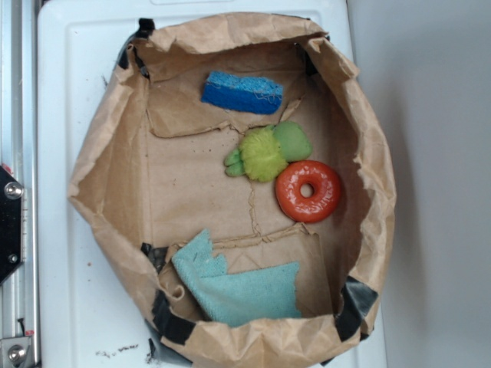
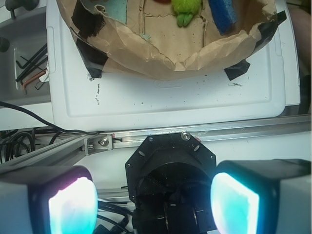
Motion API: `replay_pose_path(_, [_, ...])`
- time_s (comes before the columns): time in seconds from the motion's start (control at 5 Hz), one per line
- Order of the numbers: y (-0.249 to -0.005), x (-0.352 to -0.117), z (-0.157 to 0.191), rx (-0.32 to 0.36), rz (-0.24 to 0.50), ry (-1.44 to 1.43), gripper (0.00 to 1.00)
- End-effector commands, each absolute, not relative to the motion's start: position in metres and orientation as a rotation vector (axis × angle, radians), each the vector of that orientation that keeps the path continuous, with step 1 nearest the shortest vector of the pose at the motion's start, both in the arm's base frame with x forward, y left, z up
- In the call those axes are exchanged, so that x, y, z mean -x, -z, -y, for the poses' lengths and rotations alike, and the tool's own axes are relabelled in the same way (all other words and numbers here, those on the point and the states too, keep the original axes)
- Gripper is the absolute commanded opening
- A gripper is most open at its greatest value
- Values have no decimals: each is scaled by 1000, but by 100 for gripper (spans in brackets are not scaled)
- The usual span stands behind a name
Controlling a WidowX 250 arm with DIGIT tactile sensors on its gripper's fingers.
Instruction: Grab the blue sponge.
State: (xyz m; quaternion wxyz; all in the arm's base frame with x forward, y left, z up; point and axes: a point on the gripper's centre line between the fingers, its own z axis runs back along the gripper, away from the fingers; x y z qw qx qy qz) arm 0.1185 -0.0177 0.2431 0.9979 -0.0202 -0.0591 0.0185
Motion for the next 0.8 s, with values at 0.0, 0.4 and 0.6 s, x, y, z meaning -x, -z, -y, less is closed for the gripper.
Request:
replay_pose_path(0.0, [-243, -118, 18, 40, 118, -37, 100])
replay_pose_path(0.4, [-222, -195, 1, 15, 215, 81, 100])
replay_pose_path(0.6, [-213, -215, -9, -21, 279, 186, 100])
